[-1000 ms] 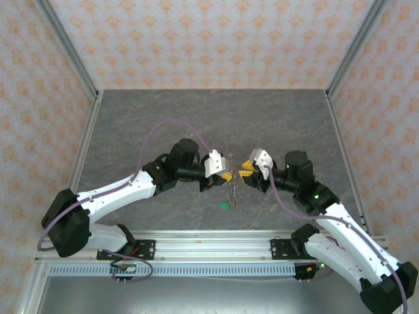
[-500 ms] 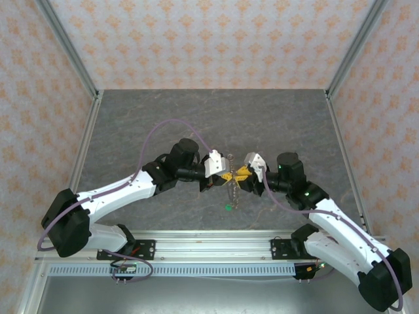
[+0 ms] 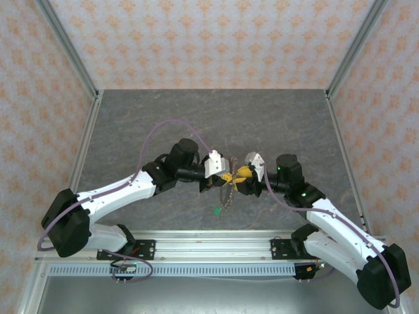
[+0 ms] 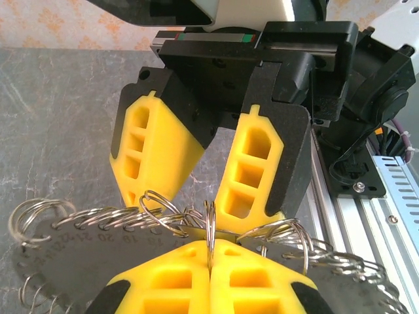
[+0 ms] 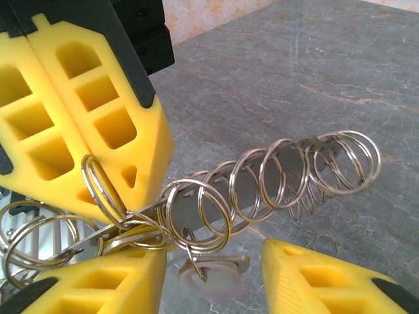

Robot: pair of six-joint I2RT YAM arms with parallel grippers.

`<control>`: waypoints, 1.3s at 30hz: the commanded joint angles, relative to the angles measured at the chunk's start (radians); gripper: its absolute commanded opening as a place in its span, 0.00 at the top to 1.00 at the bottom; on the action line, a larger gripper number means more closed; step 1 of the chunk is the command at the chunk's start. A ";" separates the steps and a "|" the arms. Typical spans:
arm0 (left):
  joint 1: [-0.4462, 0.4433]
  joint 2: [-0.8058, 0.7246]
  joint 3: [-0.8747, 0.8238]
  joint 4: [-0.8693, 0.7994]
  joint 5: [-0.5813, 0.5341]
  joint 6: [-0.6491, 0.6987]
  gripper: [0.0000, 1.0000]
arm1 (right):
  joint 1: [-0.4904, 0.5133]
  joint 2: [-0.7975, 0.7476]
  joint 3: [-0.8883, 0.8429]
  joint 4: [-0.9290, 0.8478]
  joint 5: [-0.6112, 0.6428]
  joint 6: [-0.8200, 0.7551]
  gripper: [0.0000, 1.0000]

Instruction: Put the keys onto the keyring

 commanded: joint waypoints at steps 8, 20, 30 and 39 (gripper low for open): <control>0.007 -0.026 0.003 0.093 -0.021 -0.012 1.00 | 0.010 -0.006 0.006 -0.090 0.012 -0.064 0.66; 0.007 -0.019 0.017 0.042 -0.053 0.017 1.00 | 0.010 -0.047 0.035 -0.117 0.053 -0.081 0.90; 0.007 -0.023 0.011 0.021 -0.069 0.025 1.00 | 0.010 -0.074 0.056 -0.165 0.085 -0.103 0.95; 0.005 -0.006 0.037 -0.031 -0.077 0.054 1.00 | 0.012 -0.085 0.062 -0.145 0.031 -0.132 0.70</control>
